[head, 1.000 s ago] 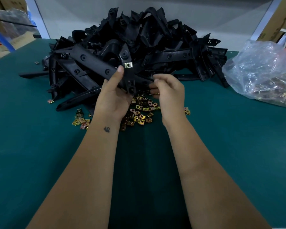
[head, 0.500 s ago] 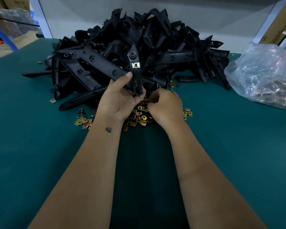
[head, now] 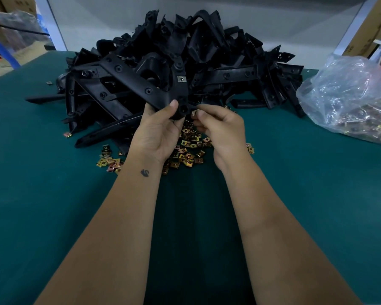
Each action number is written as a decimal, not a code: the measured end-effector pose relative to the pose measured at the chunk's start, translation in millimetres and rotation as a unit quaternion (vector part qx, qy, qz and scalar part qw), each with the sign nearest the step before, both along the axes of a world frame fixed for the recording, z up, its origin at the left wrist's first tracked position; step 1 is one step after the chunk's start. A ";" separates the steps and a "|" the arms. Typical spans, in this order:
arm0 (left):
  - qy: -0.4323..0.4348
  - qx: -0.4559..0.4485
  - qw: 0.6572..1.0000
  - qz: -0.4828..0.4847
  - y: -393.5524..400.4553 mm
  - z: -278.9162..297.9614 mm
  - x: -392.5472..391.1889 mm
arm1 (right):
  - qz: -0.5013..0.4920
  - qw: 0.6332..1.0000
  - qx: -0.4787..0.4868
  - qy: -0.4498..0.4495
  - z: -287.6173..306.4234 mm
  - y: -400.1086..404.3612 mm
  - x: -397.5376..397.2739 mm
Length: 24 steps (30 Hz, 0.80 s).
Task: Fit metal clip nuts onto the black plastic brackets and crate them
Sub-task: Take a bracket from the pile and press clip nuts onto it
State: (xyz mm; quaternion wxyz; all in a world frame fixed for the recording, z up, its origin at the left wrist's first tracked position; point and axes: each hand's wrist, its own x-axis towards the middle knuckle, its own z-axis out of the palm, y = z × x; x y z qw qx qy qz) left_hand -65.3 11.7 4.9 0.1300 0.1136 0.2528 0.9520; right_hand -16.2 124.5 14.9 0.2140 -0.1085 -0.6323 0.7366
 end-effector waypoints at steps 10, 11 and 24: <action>0.007 -0.047 0.998 -0.036 2.2 -0.8 4.4 | 0.015 0.994 -0.105 0.013 4.3 2.6 2.8; 0.006 -0.049 0.998 -0.040 2.0 -0.4 4.8 | 0.013 0.994 -0.111 0.013 4.5 2.6 2.7; 0.010 -0.101 0.993 -0.057 0.5 -1.7 3.8 | 0.026 0.996 -0.087 0.022 7.6 2.0 5.9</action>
